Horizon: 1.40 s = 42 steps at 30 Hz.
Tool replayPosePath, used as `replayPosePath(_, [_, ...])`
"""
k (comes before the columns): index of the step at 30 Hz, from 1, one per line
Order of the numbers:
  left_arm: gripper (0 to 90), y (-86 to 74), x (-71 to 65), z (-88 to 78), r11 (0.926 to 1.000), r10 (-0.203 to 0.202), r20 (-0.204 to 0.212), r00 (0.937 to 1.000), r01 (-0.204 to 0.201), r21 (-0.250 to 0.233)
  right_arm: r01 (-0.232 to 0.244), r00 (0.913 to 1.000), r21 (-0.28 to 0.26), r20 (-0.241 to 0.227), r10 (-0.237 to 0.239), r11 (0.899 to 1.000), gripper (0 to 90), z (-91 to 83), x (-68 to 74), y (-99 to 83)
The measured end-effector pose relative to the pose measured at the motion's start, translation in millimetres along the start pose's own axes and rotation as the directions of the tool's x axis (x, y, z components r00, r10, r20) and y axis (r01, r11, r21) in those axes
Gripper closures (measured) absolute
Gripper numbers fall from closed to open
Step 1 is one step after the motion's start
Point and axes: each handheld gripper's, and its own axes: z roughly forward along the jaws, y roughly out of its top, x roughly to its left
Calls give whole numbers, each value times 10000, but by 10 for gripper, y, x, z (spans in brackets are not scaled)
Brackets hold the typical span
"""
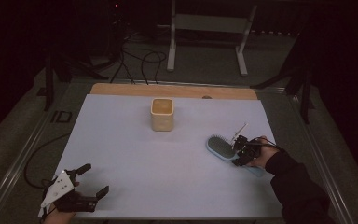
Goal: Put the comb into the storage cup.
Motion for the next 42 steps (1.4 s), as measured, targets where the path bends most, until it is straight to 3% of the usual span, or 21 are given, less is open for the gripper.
replayPosePath(4, [0, -1, 0, 1, 10000, -7, 4, 10000, 7, 1, 194, 9995, 304, 230, -201, 9993, 642, 20, 2, 27])
replayPosePath(10, [0, -2, 0, 2, 10000, -16, 8, 10000, 16, 1, 389, 9983, 570, 422, -413, 9976, 658, 35, 28, 54])
replayPosePath(11, [0, -3, -1, 3, 10000, -18, 19, 10000, 18, 4, 104, 9990, 621, 424, -131, 9980, 669, 38, 35, 60])
replayPosePath(25, [0, -5, 2, 6, 10000, -49, 16, 10000, 49, 3, -187, 9976, 193, 677, 173, 9996, 706, 39, 81, -4])
replayPosePath(32, [0, -5, 4, 4, 10000, -86, -12, 10000, 86, -28, -615, 9970, -362, 449, 631, 9975, 707, 21, 76, -30])
replayPosePath(37, [0, -6, 8, 2, 10000, -87, -25, 10000, 87, -24, -387, 9980, -930, 466, 432, 9949, 707, -17, 108, 23])
replayPosePath(42, [0, -6, 9, 1, 10000, -88, -22, 10000, 88, -29, -522, 9980, -1968, 254, 584, 9790, 707, -133, 130, 80])
